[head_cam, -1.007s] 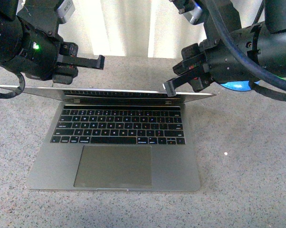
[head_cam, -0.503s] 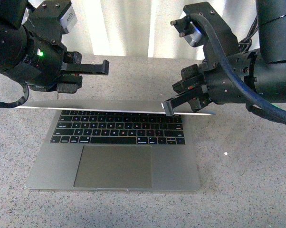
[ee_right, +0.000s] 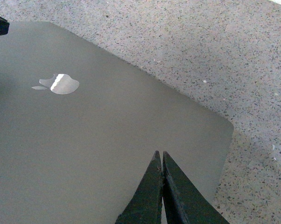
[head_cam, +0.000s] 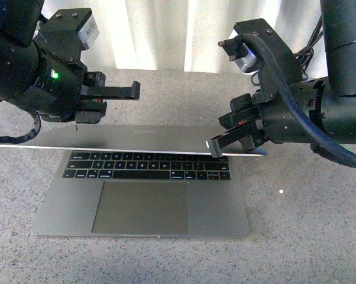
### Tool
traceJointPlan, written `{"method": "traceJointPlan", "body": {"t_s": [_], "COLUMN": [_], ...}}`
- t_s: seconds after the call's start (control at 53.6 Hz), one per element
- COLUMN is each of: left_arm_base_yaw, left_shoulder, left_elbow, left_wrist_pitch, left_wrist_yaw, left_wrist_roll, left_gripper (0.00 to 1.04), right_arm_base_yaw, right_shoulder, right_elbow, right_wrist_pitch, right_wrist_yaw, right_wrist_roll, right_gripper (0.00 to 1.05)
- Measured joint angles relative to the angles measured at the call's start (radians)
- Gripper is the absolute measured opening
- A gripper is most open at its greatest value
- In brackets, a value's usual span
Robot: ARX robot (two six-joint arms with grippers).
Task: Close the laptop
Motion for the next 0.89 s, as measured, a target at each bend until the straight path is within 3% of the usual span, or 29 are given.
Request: {"method": "traceJointPlan", "body": {"t_s": [0.895], "left_arm_base_yaw": [-0.041], "left_shoulder": [0.000], "left_elbow": [-0.079], "left_wrist_pitch": [0.025], "left_wrist_yaw": [0.024], "left_wrist_roll": [-0.095], "left_gripper": [0.04], "right_arm_base_yaw": [0.019], "right_shoulder": [0.020], "right_elbow": [-0.048], "right_wrist_pitch": [0.039], "right_wrist_yaw": [0.005], "right_wrist_roll": [0.022], "right_gripper": [0.01]}}
